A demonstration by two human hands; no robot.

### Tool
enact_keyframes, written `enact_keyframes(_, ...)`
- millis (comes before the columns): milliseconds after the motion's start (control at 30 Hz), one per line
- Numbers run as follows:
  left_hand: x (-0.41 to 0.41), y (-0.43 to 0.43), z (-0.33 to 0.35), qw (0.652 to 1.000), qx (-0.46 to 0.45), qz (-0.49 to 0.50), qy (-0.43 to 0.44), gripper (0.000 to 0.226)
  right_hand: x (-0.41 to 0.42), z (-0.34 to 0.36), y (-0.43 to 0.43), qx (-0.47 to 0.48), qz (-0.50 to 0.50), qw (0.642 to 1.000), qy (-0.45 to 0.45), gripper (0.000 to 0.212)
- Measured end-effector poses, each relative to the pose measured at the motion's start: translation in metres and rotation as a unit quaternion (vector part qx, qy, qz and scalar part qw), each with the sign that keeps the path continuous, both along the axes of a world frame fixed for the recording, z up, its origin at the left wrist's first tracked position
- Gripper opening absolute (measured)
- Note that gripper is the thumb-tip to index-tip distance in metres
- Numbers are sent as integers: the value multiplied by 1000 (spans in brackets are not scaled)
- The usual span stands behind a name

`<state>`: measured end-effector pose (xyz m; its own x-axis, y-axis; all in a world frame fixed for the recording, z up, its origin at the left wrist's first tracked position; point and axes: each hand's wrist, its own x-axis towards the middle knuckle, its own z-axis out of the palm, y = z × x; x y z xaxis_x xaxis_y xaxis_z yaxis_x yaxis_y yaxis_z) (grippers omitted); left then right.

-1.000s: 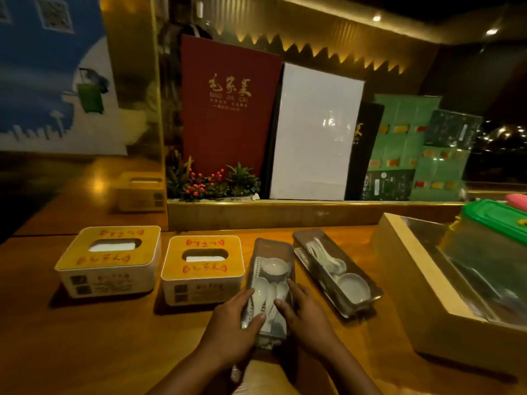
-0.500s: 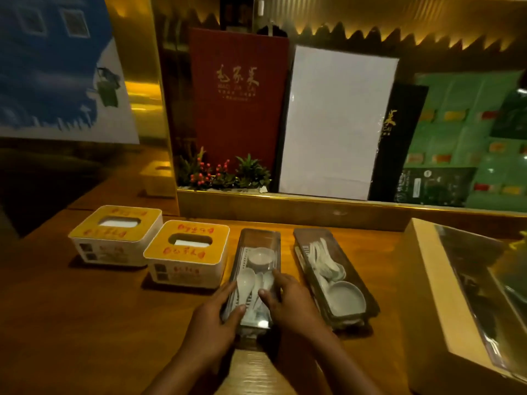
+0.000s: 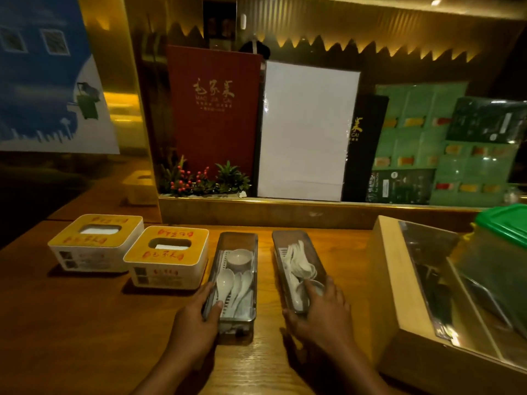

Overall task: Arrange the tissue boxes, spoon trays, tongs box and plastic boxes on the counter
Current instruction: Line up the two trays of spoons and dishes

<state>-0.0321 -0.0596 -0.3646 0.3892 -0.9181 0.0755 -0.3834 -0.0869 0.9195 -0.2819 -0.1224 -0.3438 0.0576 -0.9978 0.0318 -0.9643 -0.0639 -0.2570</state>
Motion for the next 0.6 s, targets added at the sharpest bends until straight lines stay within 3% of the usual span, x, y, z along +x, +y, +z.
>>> enact_keyframes(167,-1,3,1,1000,0,1,-14,51,10,-2,27,-10,10,999,-34,87)
enact_keyframes(367,-3,11,9,999,-14,0,-47,48,2,-12,40,-35,27,992,-116,60)
enact_keyframes(600,-12,39,6,989,-7,-4,-149,60,-7,-14,38,-45,70,989,-121,57)
